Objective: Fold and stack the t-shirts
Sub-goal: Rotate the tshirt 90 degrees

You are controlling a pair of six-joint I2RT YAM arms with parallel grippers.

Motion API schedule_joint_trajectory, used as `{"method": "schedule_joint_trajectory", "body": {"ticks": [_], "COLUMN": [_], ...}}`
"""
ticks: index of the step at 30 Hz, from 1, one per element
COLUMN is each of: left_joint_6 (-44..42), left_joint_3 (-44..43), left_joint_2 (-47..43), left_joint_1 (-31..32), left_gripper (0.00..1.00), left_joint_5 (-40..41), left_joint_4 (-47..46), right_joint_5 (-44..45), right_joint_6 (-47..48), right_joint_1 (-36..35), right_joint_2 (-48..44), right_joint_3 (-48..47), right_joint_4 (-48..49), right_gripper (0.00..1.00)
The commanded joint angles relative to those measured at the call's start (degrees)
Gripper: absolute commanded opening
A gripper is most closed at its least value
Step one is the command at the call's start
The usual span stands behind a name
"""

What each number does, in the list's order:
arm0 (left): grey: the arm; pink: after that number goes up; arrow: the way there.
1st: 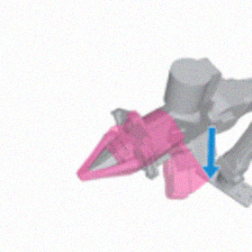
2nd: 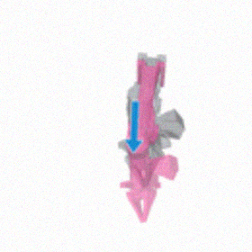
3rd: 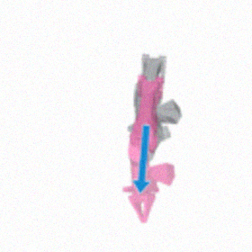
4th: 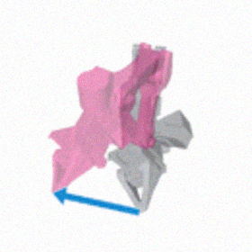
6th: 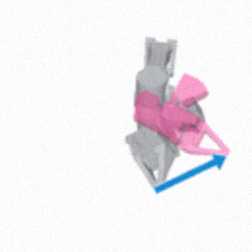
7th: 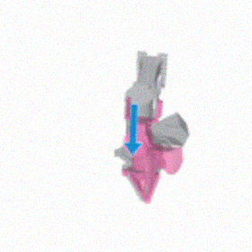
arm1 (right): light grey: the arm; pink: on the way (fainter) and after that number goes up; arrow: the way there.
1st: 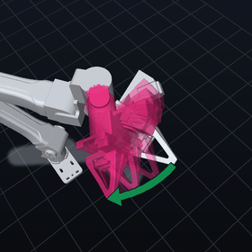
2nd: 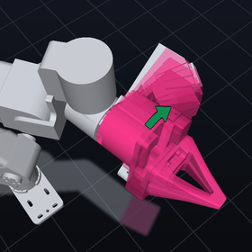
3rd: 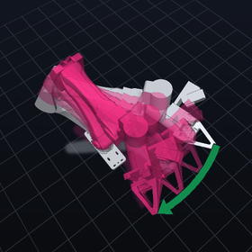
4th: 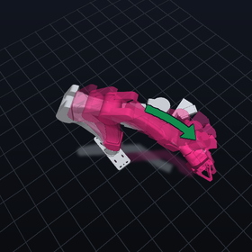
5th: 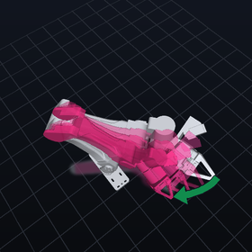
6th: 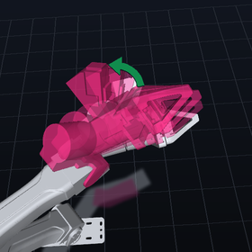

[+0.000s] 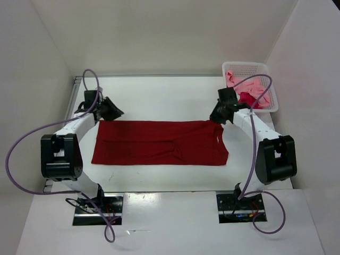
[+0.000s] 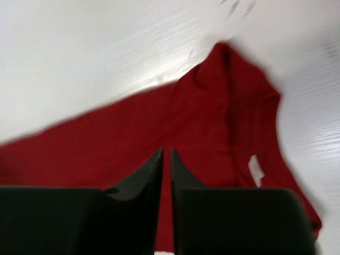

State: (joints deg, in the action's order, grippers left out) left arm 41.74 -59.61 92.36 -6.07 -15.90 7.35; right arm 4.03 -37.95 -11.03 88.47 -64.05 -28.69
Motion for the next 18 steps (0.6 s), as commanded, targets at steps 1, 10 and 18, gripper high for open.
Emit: {"method": "schedule_joint_trajectory", "body": {"ticks": [1, 10, 18], "left_joint_6": [-1.5, 1.6, 0.6], "left_joint_3": [1.8, 9.6, 4.3], "left_joint_2": [-0.4, 5.6, 2.3], "left_joint_1": [4.3, -1.7, -5.7], "left_gripper": [0.32, 0.32, 0.33], "left_joint_5": [1.0, -0.9, 0.3], "left_joint_4": [1.4, 0.5, 2.1], "right_joint_5": [-4.0, -6.8, -8.8], "right_joint_6": [-2.3, -6.7, -5.5], "right_joint_1": [-5.0, -7.6, -7.6], "right_joint_2": [1.3, 7.9, 26.2], "right_joint_3": [2.7, 7.5, -7.4], "right_joint_4": [-0.1, 3.3, 4.7], "right_gripper": [0.07, 0.02, 0.00]}}
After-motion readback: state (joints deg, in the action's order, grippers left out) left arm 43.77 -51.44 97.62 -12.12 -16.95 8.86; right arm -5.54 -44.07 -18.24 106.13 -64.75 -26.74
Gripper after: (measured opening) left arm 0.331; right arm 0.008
